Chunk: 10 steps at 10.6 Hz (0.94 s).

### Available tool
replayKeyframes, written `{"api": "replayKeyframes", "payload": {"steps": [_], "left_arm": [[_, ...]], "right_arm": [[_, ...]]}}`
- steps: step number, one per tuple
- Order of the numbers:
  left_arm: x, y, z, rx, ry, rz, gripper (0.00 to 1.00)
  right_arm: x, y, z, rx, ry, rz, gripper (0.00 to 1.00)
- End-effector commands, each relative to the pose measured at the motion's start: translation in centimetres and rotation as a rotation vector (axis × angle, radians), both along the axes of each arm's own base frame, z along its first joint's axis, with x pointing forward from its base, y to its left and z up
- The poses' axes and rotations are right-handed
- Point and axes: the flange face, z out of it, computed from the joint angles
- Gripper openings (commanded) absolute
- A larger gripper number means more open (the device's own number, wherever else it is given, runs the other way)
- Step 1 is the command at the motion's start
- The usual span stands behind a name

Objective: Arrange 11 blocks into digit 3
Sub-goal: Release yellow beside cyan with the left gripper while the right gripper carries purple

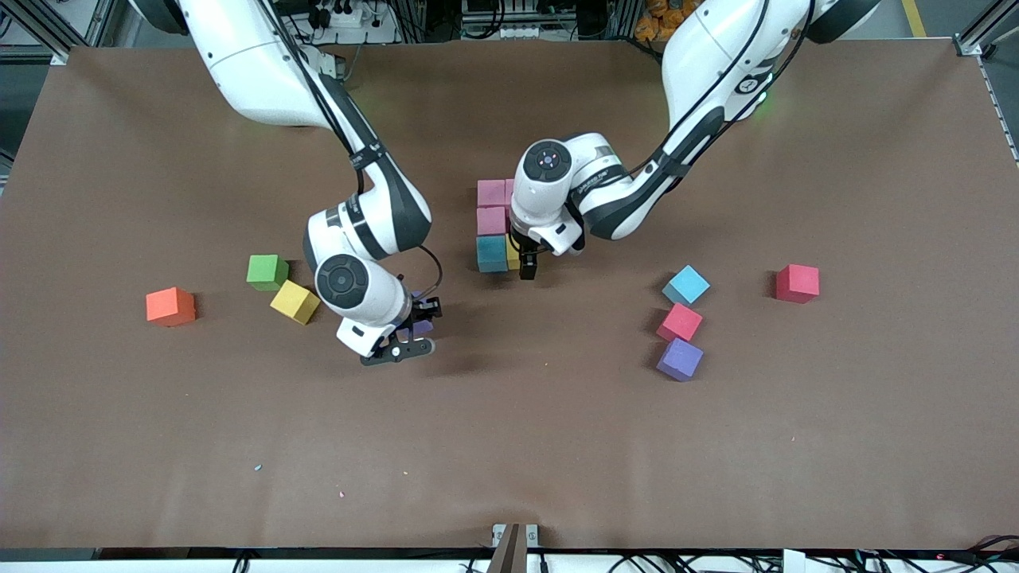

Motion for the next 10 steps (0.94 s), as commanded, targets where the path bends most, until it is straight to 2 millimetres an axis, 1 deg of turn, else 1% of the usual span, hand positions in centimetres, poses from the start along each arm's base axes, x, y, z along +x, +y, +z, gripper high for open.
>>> {"api": "replayKeyframes", "payload": {"steps": [1, 2, 3, 4, 5, 7, 8, 10], "left_arm": [[-1.4, 0.8, 2.8, 0.035, -0.060, -0.013, 1.00], [-1.3, 0.9, 3.9, 0.042, -0.076, -0.013, 1.00], [-0.8, 1.4, 4.7, 0.047, -0.084, -0.006, 1.00], [-0.4, 1.7, 5.4, 0.050, -0.096, -0.008, 1.00], [1.0, 3.0, 5.7, 0.059, -0.100, 0.007, 1.00], [3.3, 5.4, 6.1, 0.081, -0.106, -0.038, 1.00], [5.3, 7.5, 6.4, 0.099, -0.107, -0.041, 1.00], [7.3, 10.4, 6.0, 0.126, -0.094, -0.092, 1.00]], "right_arm": [[0.7, 1.9, -0.9, -0.002, 0.002, -0.048, 0.00], [0.9, 2.3, -1.3, -0.002, 0.001, -0.059, 0.00], [0.9, 3.0, -1.8, -0.007, 0.001, -0.073, 0.00], [0.6, 4.2, -2.1, -0.011, 0.002, -0.096, 0.00], [0.3, 5.4, -2.5, -0.014, 0.000, -0.103, 0.00], [-0.6, 7.4, -3.3, -0.022, 0.002, -0.109, 0.00], [-1.0, 8.1, -3.5, -0.027, 0.001, -0.118, 0.00], [-1.8, 9.3, -3.7, -0.031, 0.000, -0.101, 0.00]]}}
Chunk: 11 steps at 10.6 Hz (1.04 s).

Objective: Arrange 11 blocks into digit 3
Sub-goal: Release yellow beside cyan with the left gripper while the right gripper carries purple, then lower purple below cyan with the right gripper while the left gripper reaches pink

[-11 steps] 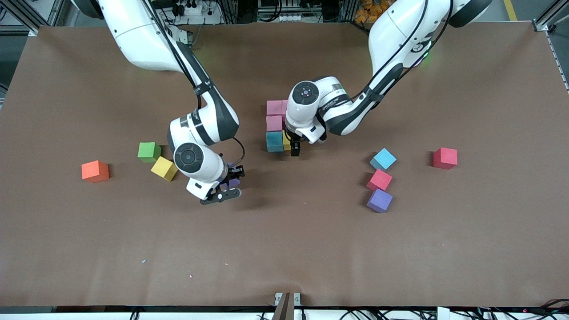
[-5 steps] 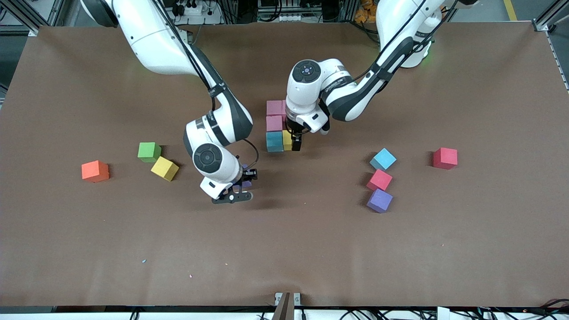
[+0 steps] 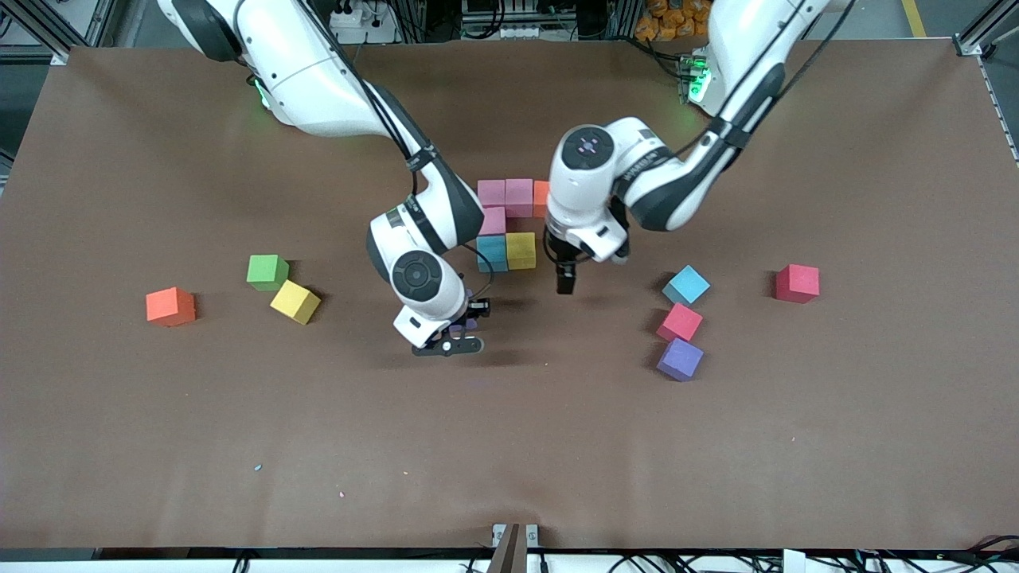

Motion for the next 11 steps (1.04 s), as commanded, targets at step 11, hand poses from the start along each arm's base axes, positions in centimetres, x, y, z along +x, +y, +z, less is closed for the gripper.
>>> {"api": "replayKeyframes", "payload": {"steps": [11], "left_arm": [[7.2, 14.3, -5.7, 0.083, 0.130, -0.549, 1.00]], "right_arm": [[-3.2, 5.4, -1.9, -0.029, 0.005, -0.003, 0.00]]}}
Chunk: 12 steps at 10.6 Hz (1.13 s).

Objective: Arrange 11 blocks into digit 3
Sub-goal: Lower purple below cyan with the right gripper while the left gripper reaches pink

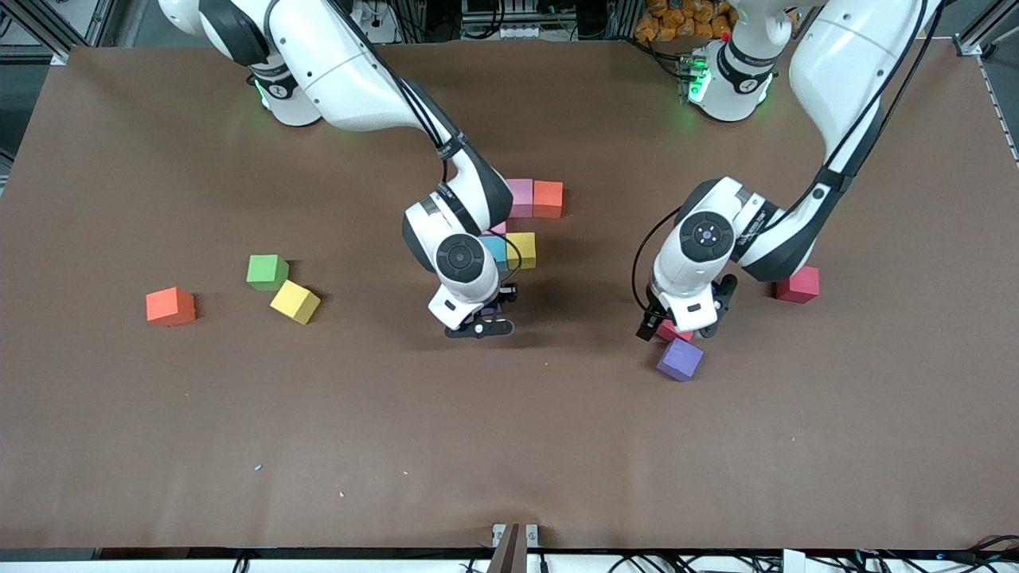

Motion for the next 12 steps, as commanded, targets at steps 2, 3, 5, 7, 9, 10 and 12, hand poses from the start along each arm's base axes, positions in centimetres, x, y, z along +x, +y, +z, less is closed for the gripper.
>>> {"api": "replayKeyframes", "payload": {"steps": [2, 3, 5, 7, 9, 10, 12], "left_arm": [[0.4, 1.4, -0.4, 0.008, 0.029, -0.064, 1.00], [0.6, 1.6, 0.0, 0.012, 0.029, -0.080, 1.00], [1.9, 1.6, 1.4, 0.017, 0.023, -0.093, 1.00], [3.1, 1.8, 2.8, -0.009, 0.052, -0.148, 1.00], [4.0, 1.9, 4.1, -0.042, 0.068, -0.198, 1.00], [4.1, 2.0, 4.0, -0.044, 0.073, -0.263, 1.00], [4.2, 2.9, 3.5, -0.044, 0.106, -0.389, 1.00]], "right_arm": [[-0.3, 1.2, -0.2, -0.021, -0.016, 0.012, 0.00], [-0.3, 1.2, -0.3, -0.021, -0.016, 0.011, 0.00], [-1.1, 1.9, -0.6, -0.023, -0.015, 0.024, 0.00], [-1.2, 1.9, -0.8, -0.026, -0.011, 0.018, 0.00], [-1.7, 2.1, -1.0, -0.033, -0.006, 0.002, 0.00], [-1.9, 2.3, -1.1, -0.035, -0.003, 0.005, 0.00], [-2.3, 2.1, -1.5, -0.042, 0.004, 0.005, 0.00]]}}
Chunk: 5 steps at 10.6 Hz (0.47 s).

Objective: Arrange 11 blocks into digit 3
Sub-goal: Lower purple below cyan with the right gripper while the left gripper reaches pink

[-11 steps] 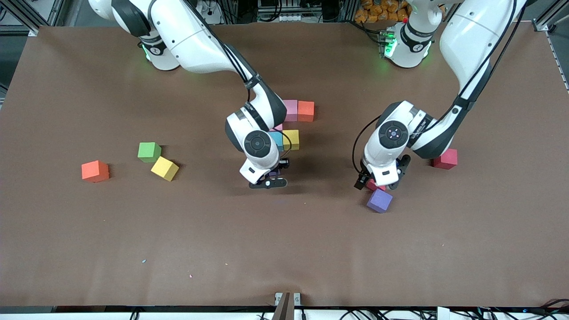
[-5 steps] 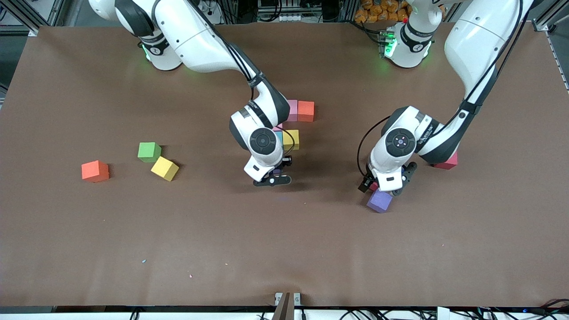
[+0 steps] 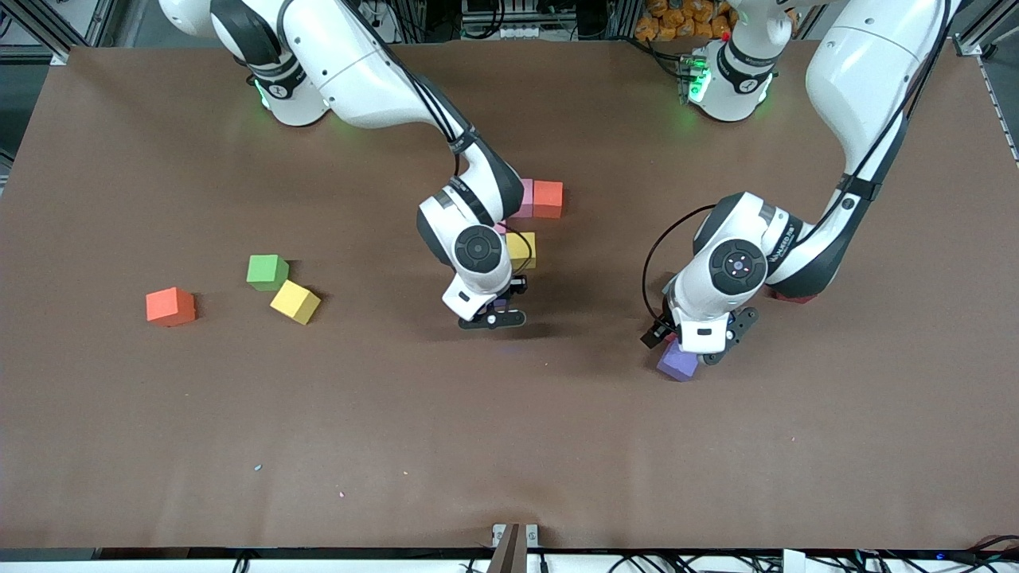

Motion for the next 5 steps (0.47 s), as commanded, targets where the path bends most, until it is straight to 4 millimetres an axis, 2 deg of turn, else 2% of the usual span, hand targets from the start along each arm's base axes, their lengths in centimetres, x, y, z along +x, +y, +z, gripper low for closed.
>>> {"api": "replayKeyframes", "payload": {"steps": [1, 3, 5], "left_arm": [[0.7, 1.3, 0.3, -0.005, 0.045, -0.108, 1.00], [1.4, 1.9, 1.4, -0.010, 0.076, -0.317, 1.00], [2.4, 2.1, 3.0, -0.047, 0.076, -0.386, 1.00]], "right_arm": [[-0.7, 0.5, -0.5, -0.023, -0.004, -0.005, 0.00], [-0.8, 0.4, -0.7, -0.027, 0.001, -0.005, 0.00], [-1.2, 0.6, -0.8, -0.030, 0.006, -0.002, 0.00]]}}
